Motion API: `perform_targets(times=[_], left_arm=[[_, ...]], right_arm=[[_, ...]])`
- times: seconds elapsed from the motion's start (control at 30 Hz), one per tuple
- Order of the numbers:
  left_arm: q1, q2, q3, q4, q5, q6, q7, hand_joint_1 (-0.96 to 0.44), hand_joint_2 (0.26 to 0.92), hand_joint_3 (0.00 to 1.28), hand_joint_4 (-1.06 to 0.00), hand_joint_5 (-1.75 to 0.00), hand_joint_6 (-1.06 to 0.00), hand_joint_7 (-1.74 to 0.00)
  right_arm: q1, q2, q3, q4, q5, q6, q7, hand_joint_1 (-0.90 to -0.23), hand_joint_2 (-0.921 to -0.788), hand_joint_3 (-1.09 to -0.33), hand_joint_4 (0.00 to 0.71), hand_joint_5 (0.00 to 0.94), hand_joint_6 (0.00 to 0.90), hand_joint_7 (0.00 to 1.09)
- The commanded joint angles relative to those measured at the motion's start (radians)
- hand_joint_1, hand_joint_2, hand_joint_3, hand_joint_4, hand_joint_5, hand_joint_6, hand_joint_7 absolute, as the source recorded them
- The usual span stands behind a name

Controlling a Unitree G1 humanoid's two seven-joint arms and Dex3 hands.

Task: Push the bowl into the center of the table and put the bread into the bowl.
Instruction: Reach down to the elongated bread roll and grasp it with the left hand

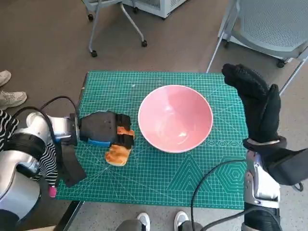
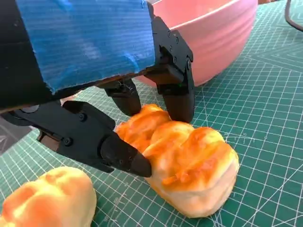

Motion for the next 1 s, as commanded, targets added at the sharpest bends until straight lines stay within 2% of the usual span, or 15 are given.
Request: perform_targets(times=[0.03,0.33,0.5,1.0], left_arm=[[0.033,0.016,0.005,0.009,-0.016,-0.033,-0.058,0.0,0.92,0.02,-0.75,-0.98,-0.68,-1.22],[0.04,0.027,0.06,0.016,-0.103,-0.079,-0.155,0.0,0.915,0.01,-0.77,-0.95,-0.7,-1.21],[0.038,0.036,0.108,0.034,-0.184,-0.123,-0.246,0.0,0.915,0.01,-0.78,-0.94,-0.71,-1.2],[0.043,0.073,0.3,0.055,-0.542,-0.222,-0.605,0.0,0.916,0.01,-0.77,-0.93,-0.72,-1.2]], right_arm=[[0.024,0.006,0.002,0.016,0.001,0.003,-0.007,-0.724,-0.921,-0.731,0.208,0.001,0.087,0.57],[0.024,0.005,0.002,0.02,0.001,-0.001,-0.006,-0.722,-0.921,-0.738,0.207,0.0,0.086,0.57],[0.021,0.007,0.004,0.024,0.0,-0.003,-0.007,-0.722,-0.921,-0.74,0.207,0.0,0.086,0.57],[0.016,0.007,0.004,0.033,-0.001,-0.008,-0.007,-0.723,-0.921,-0.742,0.208,0.001,0.088,0.57]])
